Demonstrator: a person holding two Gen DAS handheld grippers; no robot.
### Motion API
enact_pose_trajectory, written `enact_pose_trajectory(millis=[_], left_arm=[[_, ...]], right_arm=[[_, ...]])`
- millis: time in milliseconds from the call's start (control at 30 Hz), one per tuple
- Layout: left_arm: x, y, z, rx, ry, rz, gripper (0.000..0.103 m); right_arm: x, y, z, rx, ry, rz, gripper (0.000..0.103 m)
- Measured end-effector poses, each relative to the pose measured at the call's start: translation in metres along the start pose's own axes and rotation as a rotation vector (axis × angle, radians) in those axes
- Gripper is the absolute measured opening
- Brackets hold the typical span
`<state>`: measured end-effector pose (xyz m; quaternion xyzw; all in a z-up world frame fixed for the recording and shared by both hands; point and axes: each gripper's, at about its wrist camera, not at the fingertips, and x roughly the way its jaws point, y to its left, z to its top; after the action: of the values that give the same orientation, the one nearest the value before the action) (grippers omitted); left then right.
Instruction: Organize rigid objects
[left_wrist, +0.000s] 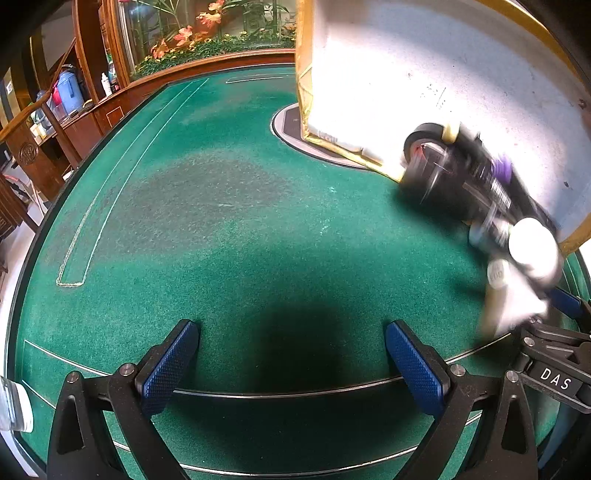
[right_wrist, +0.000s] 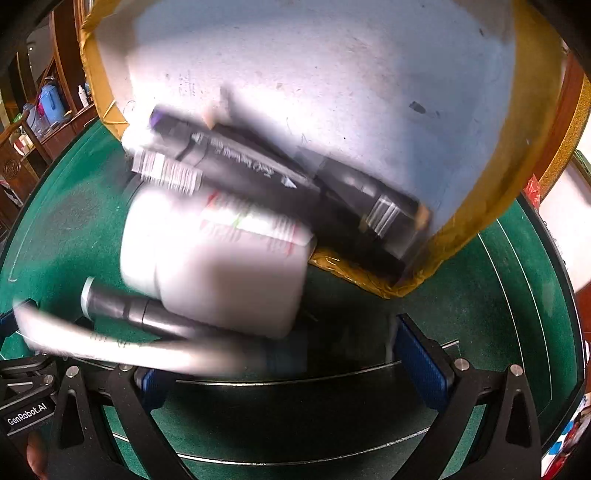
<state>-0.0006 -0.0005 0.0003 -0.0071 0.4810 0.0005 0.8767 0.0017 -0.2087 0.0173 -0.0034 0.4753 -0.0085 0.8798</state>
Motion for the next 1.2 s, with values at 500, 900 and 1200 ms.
enact_pose_trajectory(millis=[500,900,1200], left_arm=[[0.001,0.000,0.002,0.001,0.001,-0.001,0.102],[0.000,0.001,0.003,0.001,0.001,-0.001,0.102],[0.000,0.001,0.003,0.001,0.001,-0.002,0.102]], right_arm=[[-0.008,0.002,-0.012,-0.003,-0.016,0.006,0.103],[-0.009,0.006,-0.012,-0.003,-0.014,0.006,0.103],[-0.006,0.004,-0.012,-0.002,-0.012,0.007,0.103]])
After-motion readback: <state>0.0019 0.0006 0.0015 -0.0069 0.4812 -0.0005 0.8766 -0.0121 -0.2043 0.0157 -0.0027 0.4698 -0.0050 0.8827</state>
